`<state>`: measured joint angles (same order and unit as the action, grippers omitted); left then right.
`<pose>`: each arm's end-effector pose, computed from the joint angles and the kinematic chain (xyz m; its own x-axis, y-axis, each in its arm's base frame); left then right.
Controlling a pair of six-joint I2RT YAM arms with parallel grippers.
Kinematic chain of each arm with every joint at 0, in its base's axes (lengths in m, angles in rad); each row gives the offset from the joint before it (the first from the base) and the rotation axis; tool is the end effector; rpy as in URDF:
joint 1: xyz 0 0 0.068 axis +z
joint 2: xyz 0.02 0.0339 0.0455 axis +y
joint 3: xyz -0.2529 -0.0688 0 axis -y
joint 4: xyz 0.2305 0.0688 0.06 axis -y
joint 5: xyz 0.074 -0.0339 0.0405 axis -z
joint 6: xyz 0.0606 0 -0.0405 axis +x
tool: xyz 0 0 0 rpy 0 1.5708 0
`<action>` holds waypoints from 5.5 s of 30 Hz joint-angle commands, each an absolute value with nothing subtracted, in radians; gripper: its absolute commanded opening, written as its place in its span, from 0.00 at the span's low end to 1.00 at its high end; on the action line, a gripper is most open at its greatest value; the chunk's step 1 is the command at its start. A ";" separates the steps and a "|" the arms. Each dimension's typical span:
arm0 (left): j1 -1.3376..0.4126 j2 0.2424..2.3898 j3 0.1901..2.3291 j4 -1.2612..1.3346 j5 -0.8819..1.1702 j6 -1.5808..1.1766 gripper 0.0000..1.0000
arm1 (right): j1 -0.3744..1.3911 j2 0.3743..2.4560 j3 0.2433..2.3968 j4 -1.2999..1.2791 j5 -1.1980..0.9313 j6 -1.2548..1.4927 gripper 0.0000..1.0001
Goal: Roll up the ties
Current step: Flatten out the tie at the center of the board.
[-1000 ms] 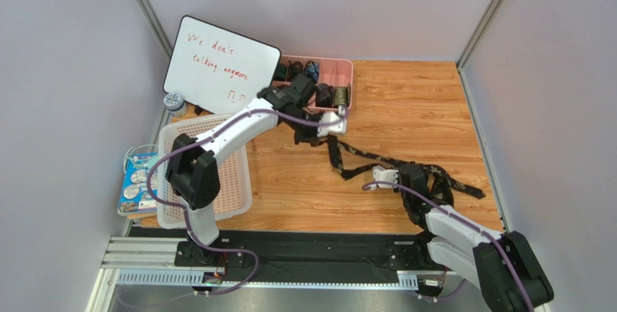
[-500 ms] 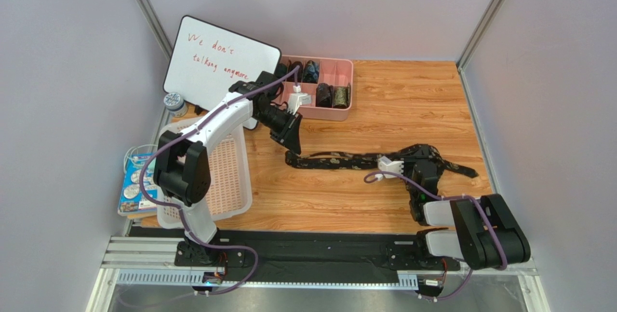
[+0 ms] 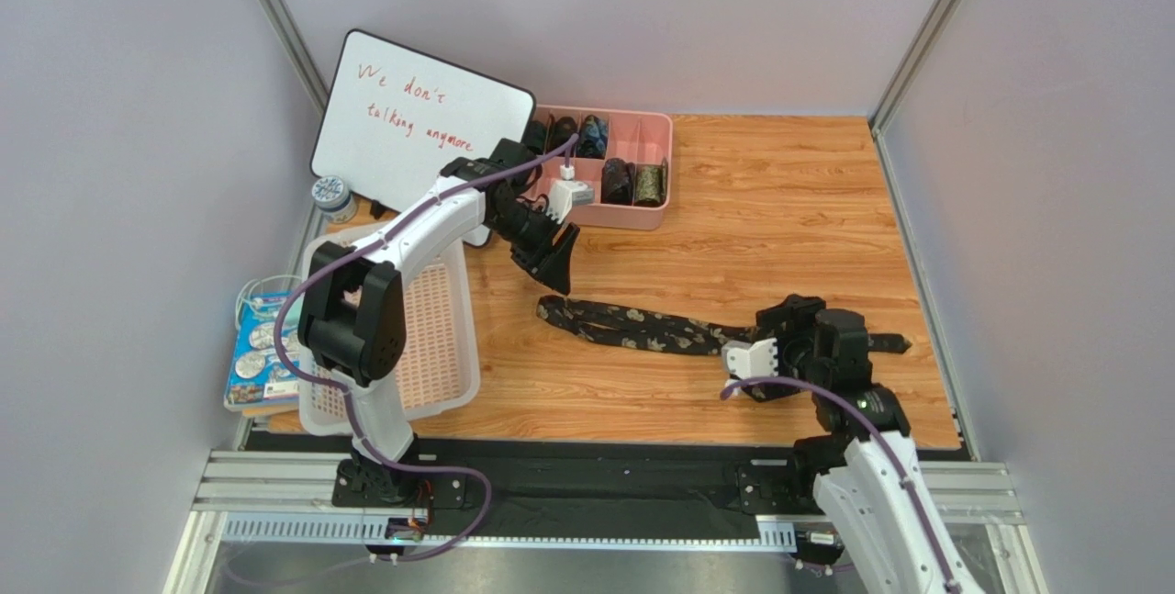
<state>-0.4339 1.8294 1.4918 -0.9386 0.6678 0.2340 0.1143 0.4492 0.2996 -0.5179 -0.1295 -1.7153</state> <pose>0.3084 -0.1843 0.2219 -0.7302 0.5390 -0.4198 0.6811 0.5262 -0.5091 0.1326 0.0231 0.1653 0.3002 -0.9533 0.0340 -0.5778 -0.2101 -0.7887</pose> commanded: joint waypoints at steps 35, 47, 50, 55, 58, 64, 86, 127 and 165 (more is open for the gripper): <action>-0.558 1.847 1.278 -0.825 0.336 0.858 0.71 | -0.140 1.344 0.900 -0.945 -0.173 -1.140 0.91; -0.531 1.815 1.414 -0.857 0.284 0.828 0.11 | -0.078 1.370 1.003 -0.966 -0.224 -1.059 0.89; -0.529 1.775 1.591 -0.992 0.267 0.859 0.03 | -0.078 1.371 1.078 -0.983 -0.297 -0.979 0.90; -0.531 1.749 1.938 -1.215 0.255 0.928 0.00 | -0.072 1.304 1.138 -0.893 -0.521 -0.780 1.00; -0.532 1.730 2.104 -1.235 0.210 0.969 0.00 | -0.043 1.261 1.129 -0.819 -0.612 -0.714 1.00; -0.532 1.605 2.128 -1.065 0.089 1.046 0.00 | 0.095 1.236 1.028 -0.649 -0.644 -0.600 1.00; -0.543 1.404 2.069 -0.790 -0.035 0.962 0.00 | 0.666 1.687 0.816 0.589 -0.255 -0.275 1.00; -0.617 1.440 1.536 -0.700 0.426 0.574 0.00 | -0.045 1.106 0.832 -0.540 -0.292 -1.281 0.00; -0.448 1.600 1.255 -0.922 0.387 0.989 0.69 | -0.457 1.658 1.308 -1.263 -0.236 -1.114 0.65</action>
